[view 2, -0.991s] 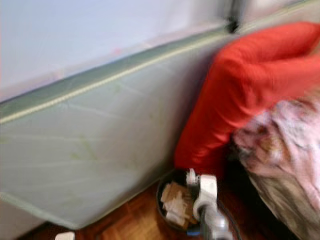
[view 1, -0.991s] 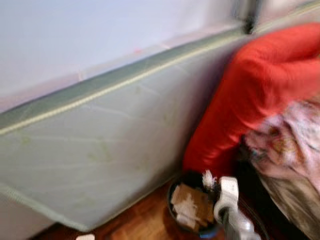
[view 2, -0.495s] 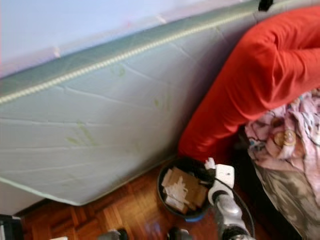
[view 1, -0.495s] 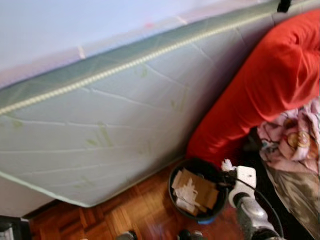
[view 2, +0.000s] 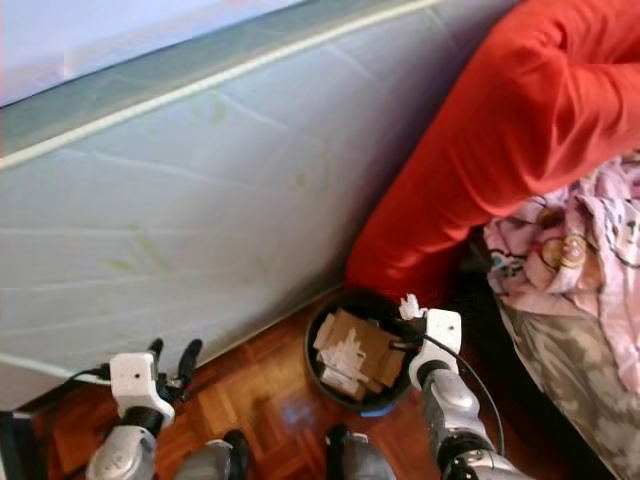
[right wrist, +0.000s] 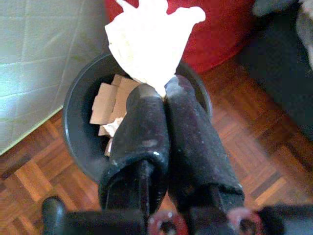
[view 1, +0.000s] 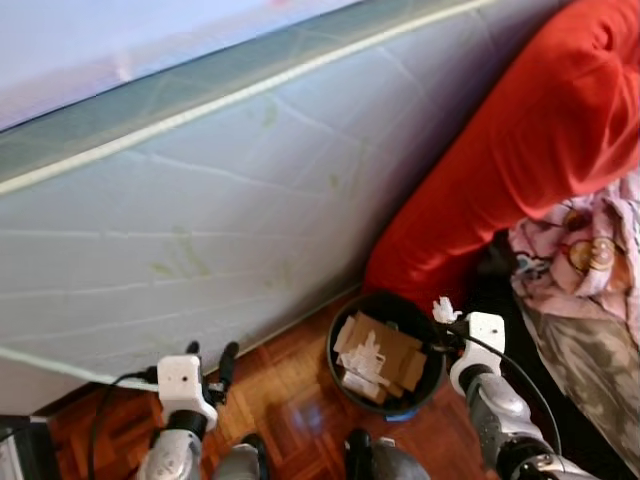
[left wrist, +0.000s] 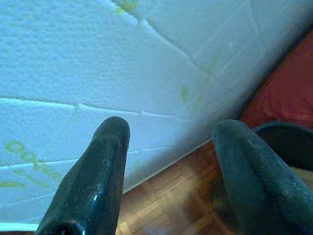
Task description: Clean up the room
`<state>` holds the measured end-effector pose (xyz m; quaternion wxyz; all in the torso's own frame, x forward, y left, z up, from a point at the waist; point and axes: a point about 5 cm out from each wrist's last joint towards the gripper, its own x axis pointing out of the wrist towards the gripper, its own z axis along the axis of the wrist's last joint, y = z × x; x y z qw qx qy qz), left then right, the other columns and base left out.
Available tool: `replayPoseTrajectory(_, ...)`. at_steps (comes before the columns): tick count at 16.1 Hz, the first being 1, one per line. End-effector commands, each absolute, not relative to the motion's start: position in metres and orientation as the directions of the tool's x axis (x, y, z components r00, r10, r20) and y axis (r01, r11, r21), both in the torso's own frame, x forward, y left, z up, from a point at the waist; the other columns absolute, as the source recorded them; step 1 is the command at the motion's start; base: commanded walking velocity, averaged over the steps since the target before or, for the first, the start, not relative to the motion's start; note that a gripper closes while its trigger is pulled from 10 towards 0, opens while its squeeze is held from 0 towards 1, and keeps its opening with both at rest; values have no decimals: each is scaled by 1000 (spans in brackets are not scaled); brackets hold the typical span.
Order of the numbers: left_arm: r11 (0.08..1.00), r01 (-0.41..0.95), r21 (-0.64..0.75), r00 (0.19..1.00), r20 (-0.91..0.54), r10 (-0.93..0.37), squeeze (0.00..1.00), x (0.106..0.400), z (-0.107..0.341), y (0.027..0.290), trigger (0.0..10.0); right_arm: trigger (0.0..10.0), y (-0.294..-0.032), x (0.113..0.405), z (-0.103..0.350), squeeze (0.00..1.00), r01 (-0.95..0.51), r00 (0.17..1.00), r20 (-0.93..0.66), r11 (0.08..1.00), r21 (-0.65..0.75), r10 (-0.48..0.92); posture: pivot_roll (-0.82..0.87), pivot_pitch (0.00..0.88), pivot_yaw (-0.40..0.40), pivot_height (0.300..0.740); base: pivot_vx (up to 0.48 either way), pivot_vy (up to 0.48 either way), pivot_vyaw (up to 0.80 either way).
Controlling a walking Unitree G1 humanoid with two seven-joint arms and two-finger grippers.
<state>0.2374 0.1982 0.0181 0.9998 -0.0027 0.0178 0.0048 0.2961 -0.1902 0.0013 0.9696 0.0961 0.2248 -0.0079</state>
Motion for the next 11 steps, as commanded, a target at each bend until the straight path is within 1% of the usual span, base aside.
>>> replayPoseTrajectory(1, 1000, -4, -9, 997, -73, 4, 0, 230, 11, 196, 10000, 10000, -186, 284, -12, 0, 62, 871, -490, 977, 204, 48, 233, 352, -70, 738, 0, 0, 0)
replayPoseTrajectory(5, 1000, 16, -2, 996, -85, -16, 0, 229, 19, 191, 10000, 10000, -178, 280, -16, 0, 35, 861, -501, 972, 232, 89, 237, 359, -64, 738, 0, 0, 0)
replayPoseTrajectory(6, 1000, 13, 3, 995, -97, -13, 0, 223, 19, 192, 10000, 10000, -175, 280, -17, 0, 22, 858, -502, 968, 250, 110, 241, 368, -65, 738, 0, 0, 0)
replayPoseTrajectory(9, 1000, 10, 7, 995, -101, -9, 0, 220, 19, 193, 10000, 10000, -172, 280, -17, 0, 8, 854, -502, 963, 268, 133, 250, 376, -66, 738, 0, 0, 0)
replayPoseTrajectory(10, 1000, 6, 6, 994, -109, -5, 0, 218, 20, 193, 10000, 10000, -167, 281, -17, 467, -19, 851, -499, 959, 284, 165, 250, 379, -67, 738, 0, 0, 0)
replayPoseTrajectory(11, 1000, 5, 6, 993, -114, -4, 0, 218, 21, 193, 10000, 10000, -164, 281, -17, 604, -29, 849, -497, 956, 292, 178, 250, 382, -68, 738, 0, 0, 0)
